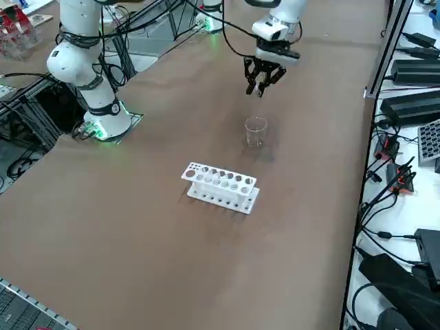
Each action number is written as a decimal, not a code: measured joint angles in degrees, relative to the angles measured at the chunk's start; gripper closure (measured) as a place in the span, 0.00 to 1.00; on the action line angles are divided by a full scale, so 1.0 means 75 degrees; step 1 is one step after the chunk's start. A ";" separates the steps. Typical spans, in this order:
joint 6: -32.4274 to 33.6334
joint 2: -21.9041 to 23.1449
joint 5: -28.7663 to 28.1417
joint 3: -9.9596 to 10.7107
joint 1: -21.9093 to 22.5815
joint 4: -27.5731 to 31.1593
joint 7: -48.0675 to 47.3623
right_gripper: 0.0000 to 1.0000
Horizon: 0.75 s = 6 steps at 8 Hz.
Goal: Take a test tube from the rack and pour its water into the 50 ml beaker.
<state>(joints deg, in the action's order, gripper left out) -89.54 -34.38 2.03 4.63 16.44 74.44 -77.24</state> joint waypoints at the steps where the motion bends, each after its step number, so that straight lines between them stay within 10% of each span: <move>1: -0.0002 -0.0064 -0.0245 0.0000 -0.0069 0.0000 0.0295 0.78; 6: -0.0057 -0.0605 -0.0527 -0.0013 -0.0106 0.0002 0.0541 0.78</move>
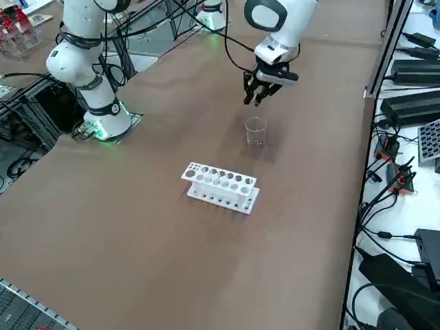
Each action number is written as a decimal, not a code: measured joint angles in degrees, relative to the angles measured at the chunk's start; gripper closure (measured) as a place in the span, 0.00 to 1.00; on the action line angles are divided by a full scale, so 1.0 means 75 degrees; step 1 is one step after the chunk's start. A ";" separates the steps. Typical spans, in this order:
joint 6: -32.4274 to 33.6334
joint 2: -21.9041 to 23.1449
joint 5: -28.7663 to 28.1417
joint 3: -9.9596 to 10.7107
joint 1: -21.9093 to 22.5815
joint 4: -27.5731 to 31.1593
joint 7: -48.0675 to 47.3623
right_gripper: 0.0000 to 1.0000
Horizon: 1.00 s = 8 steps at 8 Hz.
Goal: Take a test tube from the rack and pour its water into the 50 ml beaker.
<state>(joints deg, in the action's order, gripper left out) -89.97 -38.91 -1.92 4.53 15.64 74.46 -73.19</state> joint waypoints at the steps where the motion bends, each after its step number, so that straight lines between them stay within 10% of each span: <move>1: -0.0051 -0.0052 -0.0163 0.0002 0.0000 -0.0001 -0.0020 0.78; 8: -0.0507 -0.0082 -0.0368 0.0018 -0.0120 0.0008 -0.0950 0.78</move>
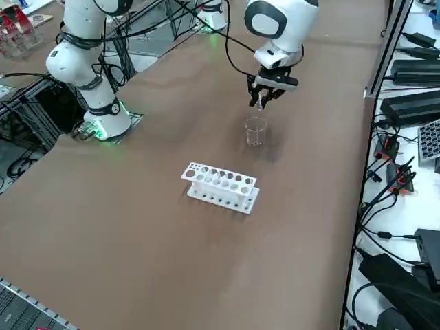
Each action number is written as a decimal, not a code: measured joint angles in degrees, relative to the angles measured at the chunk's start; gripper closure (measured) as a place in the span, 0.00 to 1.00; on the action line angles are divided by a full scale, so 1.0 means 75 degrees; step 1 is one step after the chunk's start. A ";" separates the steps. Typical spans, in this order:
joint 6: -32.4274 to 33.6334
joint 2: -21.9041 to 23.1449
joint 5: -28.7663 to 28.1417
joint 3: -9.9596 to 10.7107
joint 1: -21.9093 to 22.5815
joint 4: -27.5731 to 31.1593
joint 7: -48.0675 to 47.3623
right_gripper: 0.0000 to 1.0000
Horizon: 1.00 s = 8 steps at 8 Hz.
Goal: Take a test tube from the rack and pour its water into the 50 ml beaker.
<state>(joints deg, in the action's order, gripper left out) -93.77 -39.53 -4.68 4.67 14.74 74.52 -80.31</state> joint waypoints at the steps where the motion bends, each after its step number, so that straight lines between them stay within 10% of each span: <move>1: 0.0000 -0.0006 -0.0038 0.0000 -0.0025 0.0022 -0.0005 0.78; 8: -0.0001 -0.0031 -0.0891 0.0006 -0.0222 0.0150 0.0032 0.78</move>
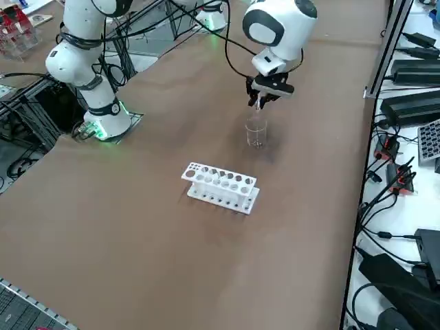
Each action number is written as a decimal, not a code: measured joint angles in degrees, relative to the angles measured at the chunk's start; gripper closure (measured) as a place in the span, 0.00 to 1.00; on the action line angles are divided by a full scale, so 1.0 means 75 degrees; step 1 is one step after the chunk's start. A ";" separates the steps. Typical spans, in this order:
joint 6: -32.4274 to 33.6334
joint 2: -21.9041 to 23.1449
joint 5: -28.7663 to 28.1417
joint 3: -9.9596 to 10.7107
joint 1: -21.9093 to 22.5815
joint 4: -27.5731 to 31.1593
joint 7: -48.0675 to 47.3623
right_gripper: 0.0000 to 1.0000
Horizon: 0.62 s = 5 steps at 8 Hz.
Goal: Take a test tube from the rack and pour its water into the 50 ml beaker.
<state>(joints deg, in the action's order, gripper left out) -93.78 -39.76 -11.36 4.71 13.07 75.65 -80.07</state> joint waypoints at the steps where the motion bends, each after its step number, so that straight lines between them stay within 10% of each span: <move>1: 0.0000 -0.0004 -0.0116 0.0001 -0.0066 0.0008 0.0057 0.78; 5: 0.0002 -0.0121 -0.0282 0.0000 -0.0121 0.0038 0.0174 0.78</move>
<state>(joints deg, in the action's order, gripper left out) -93.76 -40.67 -13.48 4.72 12.17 75.93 -78.76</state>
